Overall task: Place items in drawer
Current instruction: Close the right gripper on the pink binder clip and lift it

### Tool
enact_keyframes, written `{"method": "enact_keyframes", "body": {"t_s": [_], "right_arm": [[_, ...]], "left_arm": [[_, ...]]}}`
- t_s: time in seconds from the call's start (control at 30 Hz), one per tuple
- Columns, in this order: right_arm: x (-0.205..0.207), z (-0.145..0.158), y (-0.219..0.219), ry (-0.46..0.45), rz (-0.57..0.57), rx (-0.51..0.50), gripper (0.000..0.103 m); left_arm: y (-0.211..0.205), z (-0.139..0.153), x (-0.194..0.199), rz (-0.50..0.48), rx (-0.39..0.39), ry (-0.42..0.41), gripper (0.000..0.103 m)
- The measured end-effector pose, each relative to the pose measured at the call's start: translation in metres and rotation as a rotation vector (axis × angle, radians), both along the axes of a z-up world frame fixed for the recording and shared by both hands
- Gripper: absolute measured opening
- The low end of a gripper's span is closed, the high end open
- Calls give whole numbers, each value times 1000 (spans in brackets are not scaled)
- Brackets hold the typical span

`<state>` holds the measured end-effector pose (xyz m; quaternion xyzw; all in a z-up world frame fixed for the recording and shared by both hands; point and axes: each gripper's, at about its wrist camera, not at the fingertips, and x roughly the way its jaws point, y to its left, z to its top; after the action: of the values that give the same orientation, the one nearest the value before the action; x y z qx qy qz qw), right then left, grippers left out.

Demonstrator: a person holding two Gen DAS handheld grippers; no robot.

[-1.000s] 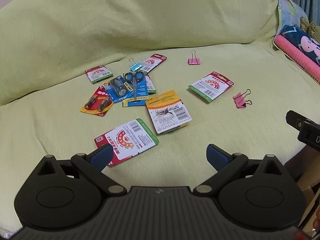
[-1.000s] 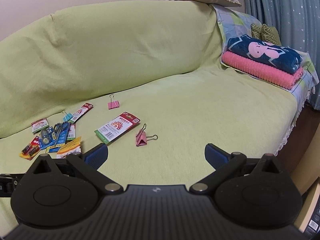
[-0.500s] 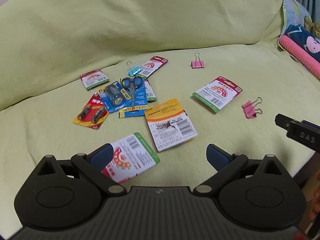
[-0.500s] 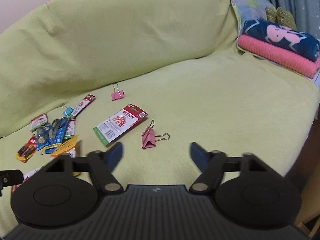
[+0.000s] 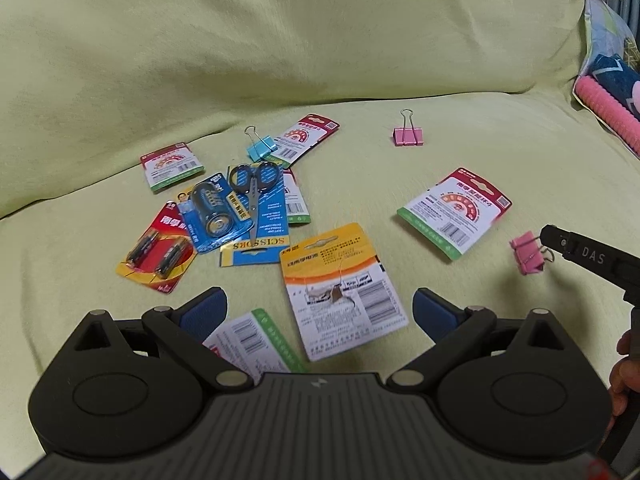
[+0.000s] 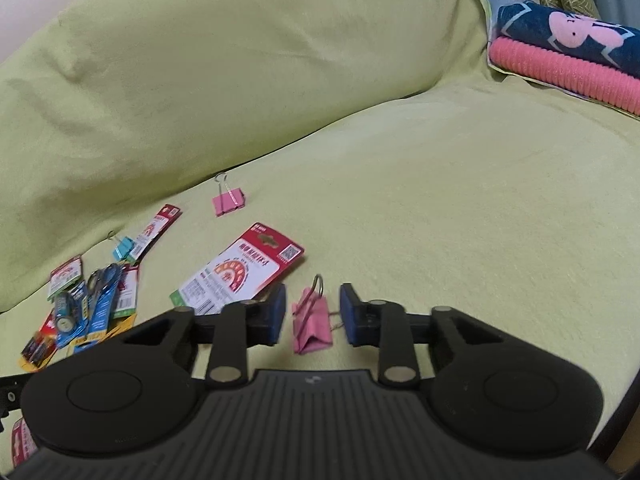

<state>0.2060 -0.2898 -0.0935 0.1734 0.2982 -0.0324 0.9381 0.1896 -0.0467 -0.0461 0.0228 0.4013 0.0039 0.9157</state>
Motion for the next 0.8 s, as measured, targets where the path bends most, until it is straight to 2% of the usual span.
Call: {"method": "enact_keyframes", "body": {"t_s": [0.1, 0.17, 0.8], "right_arm": [[7, -4, -1, 7, -4, 10, 8], [8, -6, -1, 6, -4, 17, 5], [-13, 12, 3, -17, 14, 33, 1]], "left_arm": [[-1, -2, 5, -1, -4, 3, 100], [-1, -3, 7, -2, -7, 4, 100], [-5, 7, -1, -16, -16, 4, 100]]}}
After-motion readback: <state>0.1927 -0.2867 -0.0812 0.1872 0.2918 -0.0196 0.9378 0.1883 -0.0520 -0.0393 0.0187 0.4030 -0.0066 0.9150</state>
